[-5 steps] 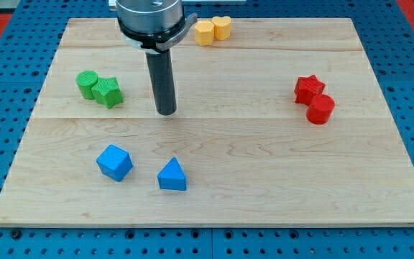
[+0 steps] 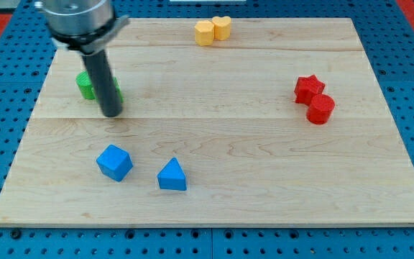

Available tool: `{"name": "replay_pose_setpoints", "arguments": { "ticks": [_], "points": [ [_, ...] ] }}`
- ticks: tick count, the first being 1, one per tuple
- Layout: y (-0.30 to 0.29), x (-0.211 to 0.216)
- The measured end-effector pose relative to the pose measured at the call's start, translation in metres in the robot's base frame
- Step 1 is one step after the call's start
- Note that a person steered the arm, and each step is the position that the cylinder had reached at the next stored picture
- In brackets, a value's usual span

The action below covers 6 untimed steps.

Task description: Place your arm in between the green blocks

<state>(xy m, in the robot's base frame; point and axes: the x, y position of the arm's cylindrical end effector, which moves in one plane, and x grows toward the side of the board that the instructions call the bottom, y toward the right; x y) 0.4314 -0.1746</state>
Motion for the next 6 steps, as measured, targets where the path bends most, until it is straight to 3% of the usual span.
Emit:
{"name": "replay_pose_setpoints", "arguments": {
  "ticks": [3, 6],
  "points": [
    [-0.014, -0.047],
    [-0.009, -0.064]
  ]
}}
